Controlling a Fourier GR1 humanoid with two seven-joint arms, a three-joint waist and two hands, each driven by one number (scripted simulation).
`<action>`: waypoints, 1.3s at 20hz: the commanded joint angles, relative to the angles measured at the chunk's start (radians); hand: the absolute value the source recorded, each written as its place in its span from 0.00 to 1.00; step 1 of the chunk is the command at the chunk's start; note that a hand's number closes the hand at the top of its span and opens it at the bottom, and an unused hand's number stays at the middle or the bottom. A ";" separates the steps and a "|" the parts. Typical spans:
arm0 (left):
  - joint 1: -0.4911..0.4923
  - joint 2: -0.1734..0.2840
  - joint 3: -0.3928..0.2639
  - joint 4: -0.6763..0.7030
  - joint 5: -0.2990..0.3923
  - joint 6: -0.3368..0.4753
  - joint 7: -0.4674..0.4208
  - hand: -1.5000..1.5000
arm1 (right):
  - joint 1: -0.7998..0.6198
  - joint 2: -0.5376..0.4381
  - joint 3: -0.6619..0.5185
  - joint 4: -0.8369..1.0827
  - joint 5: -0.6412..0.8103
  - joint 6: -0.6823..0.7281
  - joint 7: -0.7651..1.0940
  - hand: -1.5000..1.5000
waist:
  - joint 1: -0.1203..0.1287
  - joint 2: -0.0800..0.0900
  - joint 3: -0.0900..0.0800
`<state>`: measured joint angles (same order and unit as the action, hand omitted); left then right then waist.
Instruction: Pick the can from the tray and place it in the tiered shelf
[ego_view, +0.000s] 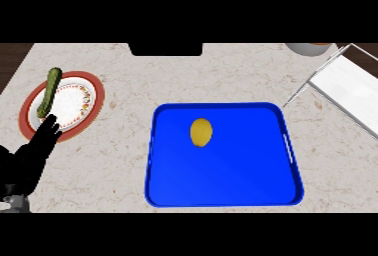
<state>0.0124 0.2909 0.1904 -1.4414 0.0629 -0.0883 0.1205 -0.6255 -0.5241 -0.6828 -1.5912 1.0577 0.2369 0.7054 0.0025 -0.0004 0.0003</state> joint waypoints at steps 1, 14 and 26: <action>-0.012 -0.011 -0.004 -0.056 -0.009 0.031 0.057 0.50 | -0.005 0.026 -0.072 -0.058 -0.108 -0.019 0.014 0.00 | -0.005 -0.003 0.000; -0.007 -0.026 -0.005 -0.015 -0.037 0.030 0.010 0.50 | -0.055 -0.097 -0.307 -0.374 -0.450 0.158 0.210 0.00 | -0.022 -0.007 0.000; 0.105 0.008 0.087 0.013 0.017 -0.008 -0.059 0.50 | 0.042 -0.372 -0.690 -0.467 -0.758 0.573 0.433 0.00 | -0.096 -0.034 -0.003</action>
<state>0.0941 0.2877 0.2488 -1.4407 0.0727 -0.0969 0.0841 -0.6169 -0.8163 -1.2890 -2.0546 0.3946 0.6060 0.9638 -0.0705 -0.0271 -0.0017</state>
